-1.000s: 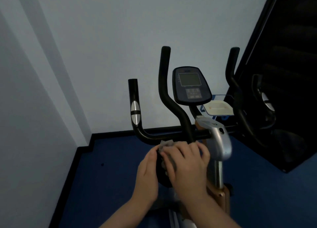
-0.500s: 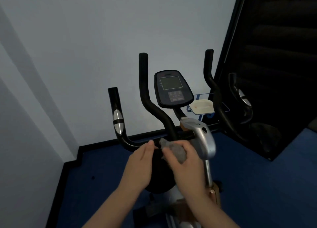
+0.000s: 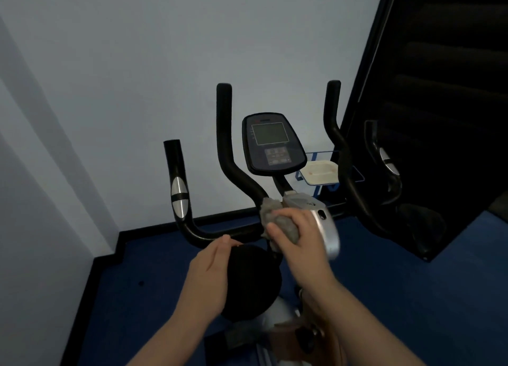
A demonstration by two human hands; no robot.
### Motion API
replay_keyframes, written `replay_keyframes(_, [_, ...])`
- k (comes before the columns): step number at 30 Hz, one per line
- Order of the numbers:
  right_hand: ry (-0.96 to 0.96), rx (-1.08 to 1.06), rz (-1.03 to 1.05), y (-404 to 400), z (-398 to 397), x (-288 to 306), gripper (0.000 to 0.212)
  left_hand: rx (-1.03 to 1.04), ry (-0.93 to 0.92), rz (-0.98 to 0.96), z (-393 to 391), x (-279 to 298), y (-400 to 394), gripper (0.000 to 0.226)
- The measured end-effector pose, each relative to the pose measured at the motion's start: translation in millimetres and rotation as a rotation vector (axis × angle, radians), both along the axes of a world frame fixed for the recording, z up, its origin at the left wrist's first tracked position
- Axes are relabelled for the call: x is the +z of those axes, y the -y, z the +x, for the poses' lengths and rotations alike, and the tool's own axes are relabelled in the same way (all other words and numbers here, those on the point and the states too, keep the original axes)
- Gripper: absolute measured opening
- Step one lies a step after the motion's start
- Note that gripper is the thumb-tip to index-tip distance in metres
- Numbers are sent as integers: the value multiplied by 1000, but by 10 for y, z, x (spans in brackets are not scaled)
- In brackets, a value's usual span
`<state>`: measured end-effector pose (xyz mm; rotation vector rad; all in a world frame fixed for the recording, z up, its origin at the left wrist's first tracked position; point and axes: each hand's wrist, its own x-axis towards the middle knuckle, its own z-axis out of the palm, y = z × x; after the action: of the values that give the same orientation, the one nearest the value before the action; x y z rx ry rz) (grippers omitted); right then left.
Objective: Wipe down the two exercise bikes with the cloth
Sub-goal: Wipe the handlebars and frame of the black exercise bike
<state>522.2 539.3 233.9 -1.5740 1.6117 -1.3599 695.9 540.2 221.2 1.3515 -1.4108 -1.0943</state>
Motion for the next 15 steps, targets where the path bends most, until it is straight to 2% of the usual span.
replay_keyframes(4, [40,19,-76,-268,-18,-297,14,-7,75,-14,4,57,-54,45])
replay_keyframes(7, [-9,-33,-79,-124,-201,-199,10,-51,327,-115,15,140,-94,44])
replay_keyframes(9, [-207,-211,-94,59,-268,-80,17,-94,455,-187,-32,226,-85,40])
replay_keyframes(11, [-534,-282,-82,184,-183,-58,23,-143,430,-203,-116,311,-27,27])
replay_keyframes(15, [-683,-152,-122,191,-218,-152,27,-228,503,-215,-184,356,161,21])
